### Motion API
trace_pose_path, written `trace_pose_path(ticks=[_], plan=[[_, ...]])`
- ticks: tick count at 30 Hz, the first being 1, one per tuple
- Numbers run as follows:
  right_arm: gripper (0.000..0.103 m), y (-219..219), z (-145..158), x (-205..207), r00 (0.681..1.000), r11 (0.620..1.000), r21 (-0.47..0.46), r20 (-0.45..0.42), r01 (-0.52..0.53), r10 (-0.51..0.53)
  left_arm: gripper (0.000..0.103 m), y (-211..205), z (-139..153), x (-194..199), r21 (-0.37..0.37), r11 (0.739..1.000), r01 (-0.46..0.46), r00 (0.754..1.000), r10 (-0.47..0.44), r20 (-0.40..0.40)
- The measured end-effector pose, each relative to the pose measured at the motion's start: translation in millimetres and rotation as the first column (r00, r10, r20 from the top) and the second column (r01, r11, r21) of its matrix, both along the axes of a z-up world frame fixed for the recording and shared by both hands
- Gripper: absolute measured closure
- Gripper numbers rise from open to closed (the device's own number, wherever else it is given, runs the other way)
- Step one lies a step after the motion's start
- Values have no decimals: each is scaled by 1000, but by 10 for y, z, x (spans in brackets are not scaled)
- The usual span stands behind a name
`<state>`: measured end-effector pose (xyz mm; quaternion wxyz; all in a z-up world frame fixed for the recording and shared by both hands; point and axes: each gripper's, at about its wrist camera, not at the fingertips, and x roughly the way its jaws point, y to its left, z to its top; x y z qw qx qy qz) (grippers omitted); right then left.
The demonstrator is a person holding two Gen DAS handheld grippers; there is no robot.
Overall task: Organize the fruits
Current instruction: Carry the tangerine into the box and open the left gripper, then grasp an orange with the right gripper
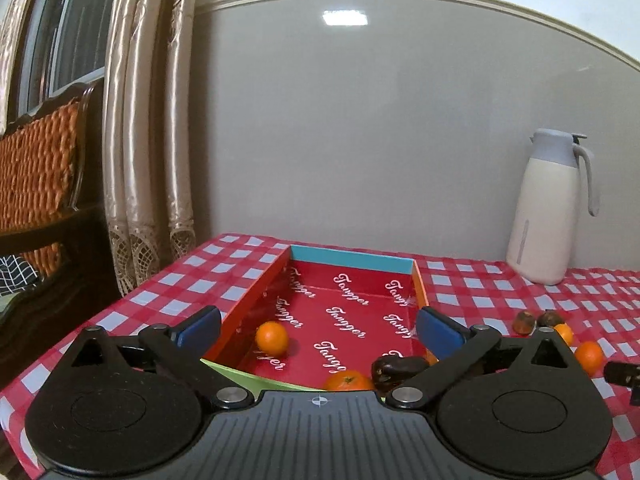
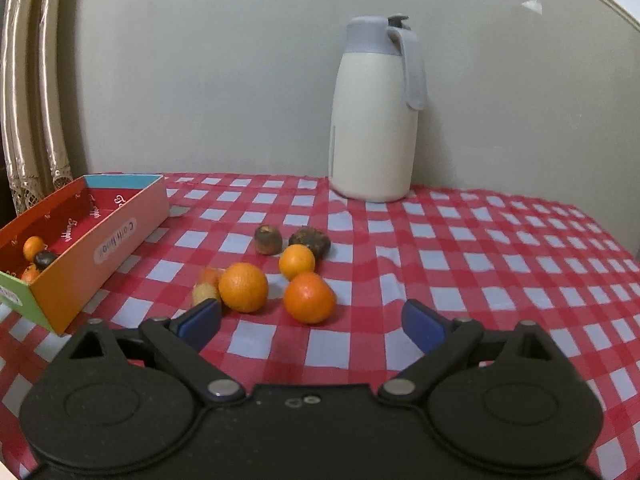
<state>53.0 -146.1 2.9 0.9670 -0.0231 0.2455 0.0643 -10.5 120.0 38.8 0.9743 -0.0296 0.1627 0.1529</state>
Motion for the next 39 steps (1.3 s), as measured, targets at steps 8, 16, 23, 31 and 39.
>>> trace_pose_path(ticks=[8, 16, 23, 31, 39], plan=[[15, 101, 20, -53, 998, 999, 2, 45, -54, 54, 0, 143, -28, -27, -12, 999, -31, 999, 31, -12], [26, 163, -62, 83, 999, 999, -28, 37, -18, 19, 0, 245, -75, -44, -13, 999, -44, 999, 44, -26], [39, 60, -189, 264, 1000, 1000, -11, -17, 19, -20, 0, 367, -101, -47, -19, 997, -77, 997, 76, -24], [50, 69, -185, 424, 1000, 1000, -12, -17, 7, -7, 0, 436, -192, 4, -2, 995, -96, 994, 95, -57], [63, 117, -219, 548, 999, 1000, -21, -47, 2, -3, 0, 503, -219, 19, -14, 995, -103, 992, 102, -67]])
